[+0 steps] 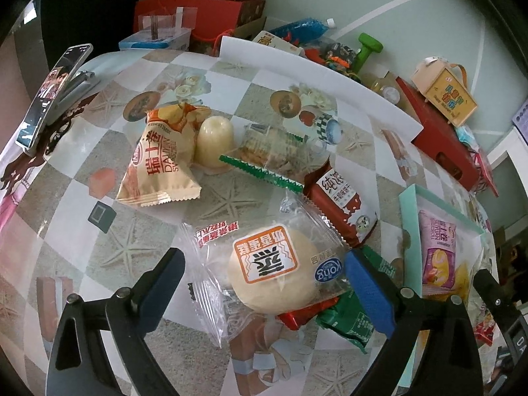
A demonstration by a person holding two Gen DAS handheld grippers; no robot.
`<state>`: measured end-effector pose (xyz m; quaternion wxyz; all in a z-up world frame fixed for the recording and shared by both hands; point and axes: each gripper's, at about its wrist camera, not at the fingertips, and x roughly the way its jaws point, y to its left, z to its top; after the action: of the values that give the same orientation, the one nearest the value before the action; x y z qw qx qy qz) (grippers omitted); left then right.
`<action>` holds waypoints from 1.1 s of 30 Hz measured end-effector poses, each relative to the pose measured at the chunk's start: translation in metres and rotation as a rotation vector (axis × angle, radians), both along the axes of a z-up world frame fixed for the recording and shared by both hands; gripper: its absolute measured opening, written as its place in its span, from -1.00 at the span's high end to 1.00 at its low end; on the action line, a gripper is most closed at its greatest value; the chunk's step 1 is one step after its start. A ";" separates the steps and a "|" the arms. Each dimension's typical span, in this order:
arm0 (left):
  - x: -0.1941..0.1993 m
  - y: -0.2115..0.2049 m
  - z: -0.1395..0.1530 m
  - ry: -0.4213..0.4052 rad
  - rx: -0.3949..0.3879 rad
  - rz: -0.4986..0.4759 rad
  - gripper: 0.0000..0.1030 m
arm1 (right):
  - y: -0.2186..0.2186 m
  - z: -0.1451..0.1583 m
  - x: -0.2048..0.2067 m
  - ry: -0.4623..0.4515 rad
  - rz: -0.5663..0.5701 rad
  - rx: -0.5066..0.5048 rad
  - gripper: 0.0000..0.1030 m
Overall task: Organize snacks
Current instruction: 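Carry the white cookie bag over the tray with the right gripper, then grasp the round bun bag with orange label with the left gripper while the right holds the cookie bag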
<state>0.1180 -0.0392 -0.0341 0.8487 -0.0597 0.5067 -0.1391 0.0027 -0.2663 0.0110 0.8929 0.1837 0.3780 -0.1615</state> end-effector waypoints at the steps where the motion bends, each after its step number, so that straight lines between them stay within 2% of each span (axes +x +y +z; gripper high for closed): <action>1: 0.000 -0.001 0.000 0.000 0.002 -0.001 -0.90 | -0.001 0.000 0.000 0.000 -0.001 0.002 -0.05; 5: 0.001 0.000 -0.003 0.006 0.007 -0.001 -0.89 | -0.001 -0.002 -0.001 0.004 -0.003 0.007 -0.05; 7: 0.000 0.000 -0.001 -0.004 0.017 0.005 -0.61 | -0.002 -0.003 -0.001 0.006 -0.005 0.011 -0.05; 10: -0.002 0.001 0.008 -0.033 0.015 -0.002 -0.34 | -0.003 -0.002 -0.002 0.006 -0.010 0.016 -0.05; 12: -0.003 -0.002 0.011 -0.045 0.026 -0.012 -0.29 | -0.005 -0.002 -0.002 0.004 -0.014 0.020 -0.05; 17: -0.003 -0.004 0.009 -0.047 0.042 -0.018 -0.32 | -0.010 -0.003 -0.005 0.004 -0.028 0.034 -0.05; 19: -0.002 -0.001 0.006 -0.038 0.039 -0.004 -0.52 | -0.012 -0.004 -0.006 0.005 -0.036 0.040 -0.05; 21: 0.001 0.002 0.001 -0.010 0.021 0.008 -0.62 | -0.014 -0.004 -0.007 0.005 -0.042 0.044 -0.05; 28: 0.004 0.009 -0.013 0.050 -0.088 0.029 -0.64 | -0.016 -0.006 -0.007 0.009 -0.048 0.051 -0.05; 33: 0.003 0.005 -0.013 0.032 -0.082 0.016 -0.64 | -0.017 -0.007 -0.007 0.012 -0.048 0.055 -0.05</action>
<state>0.1206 -0.0341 -0.0469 0.8383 -0.1009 0.5138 -0.1522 -0.0047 -0.2829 0.0043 0.8810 0.2163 0.3831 -0.1737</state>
